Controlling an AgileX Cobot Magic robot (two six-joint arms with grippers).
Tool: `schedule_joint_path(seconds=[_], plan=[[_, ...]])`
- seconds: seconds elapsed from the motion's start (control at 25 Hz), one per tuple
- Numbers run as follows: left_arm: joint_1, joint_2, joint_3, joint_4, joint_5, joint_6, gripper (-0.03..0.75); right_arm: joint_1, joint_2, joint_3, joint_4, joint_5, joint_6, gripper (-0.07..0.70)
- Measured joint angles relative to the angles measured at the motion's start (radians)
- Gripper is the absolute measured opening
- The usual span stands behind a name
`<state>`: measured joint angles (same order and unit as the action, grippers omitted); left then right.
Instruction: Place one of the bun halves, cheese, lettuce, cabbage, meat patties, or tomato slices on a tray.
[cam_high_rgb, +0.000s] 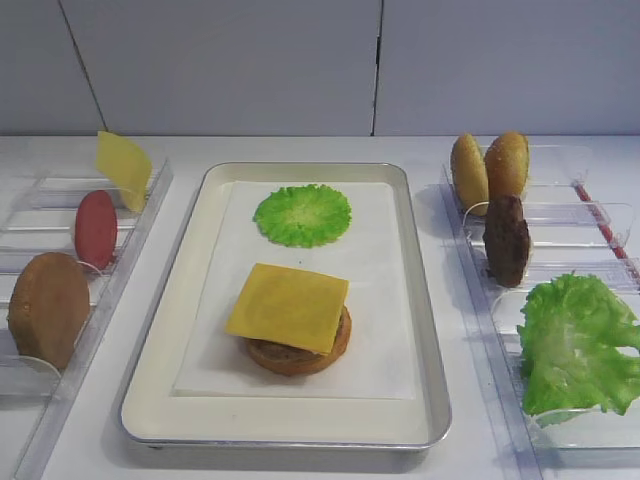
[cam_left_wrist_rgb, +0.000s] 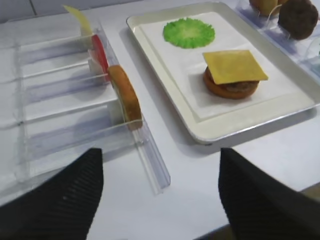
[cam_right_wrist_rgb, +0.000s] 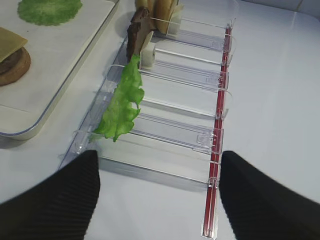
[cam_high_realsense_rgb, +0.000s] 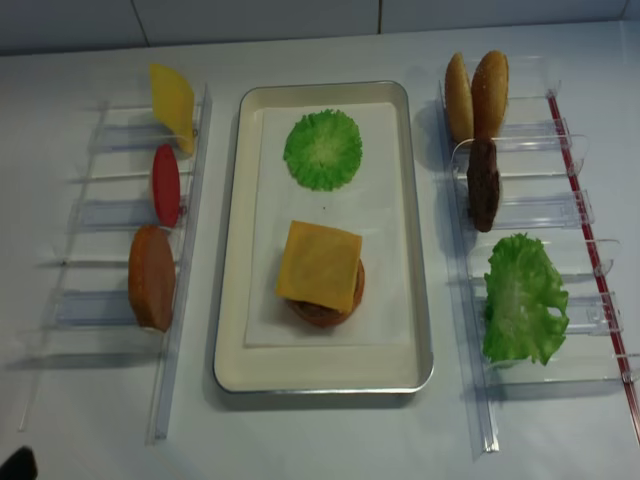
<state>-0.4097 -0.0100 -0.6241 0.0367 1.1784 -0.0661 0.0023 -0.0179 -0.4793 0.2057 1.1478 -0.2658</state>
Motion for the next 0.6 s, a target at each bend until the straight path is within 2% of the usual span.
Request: schedule_joint_path(seconds=[0.12, 0.28, 0.44, 0.6], plan=[[0.0, -0.008, 0.003, 0.014, 0.075, 0.0, 0.473, 0.0, 0.0, 0.0, 0.001, 0.0, 0.0, 0.515], [0.0, -0.008, 0.036, 0.018, 0.095, 0.002, 0.473, 0.0, 0.0, 0.0, 0.001, 0.0, 0.0, 0.515], [0.002, -0.008, 0.092, 0.018, 0.1, 0.004, 0.473, 0.0, 0.0, 0.0, 0.001, 0.0, 0.0, 0.515], [0.002, -0.008, 0.129, 0.011, 0.033, 0.008, 0.473, 0.0, 0.0, 0.0, 0.001, 0.0, 0.0, 0.515]])
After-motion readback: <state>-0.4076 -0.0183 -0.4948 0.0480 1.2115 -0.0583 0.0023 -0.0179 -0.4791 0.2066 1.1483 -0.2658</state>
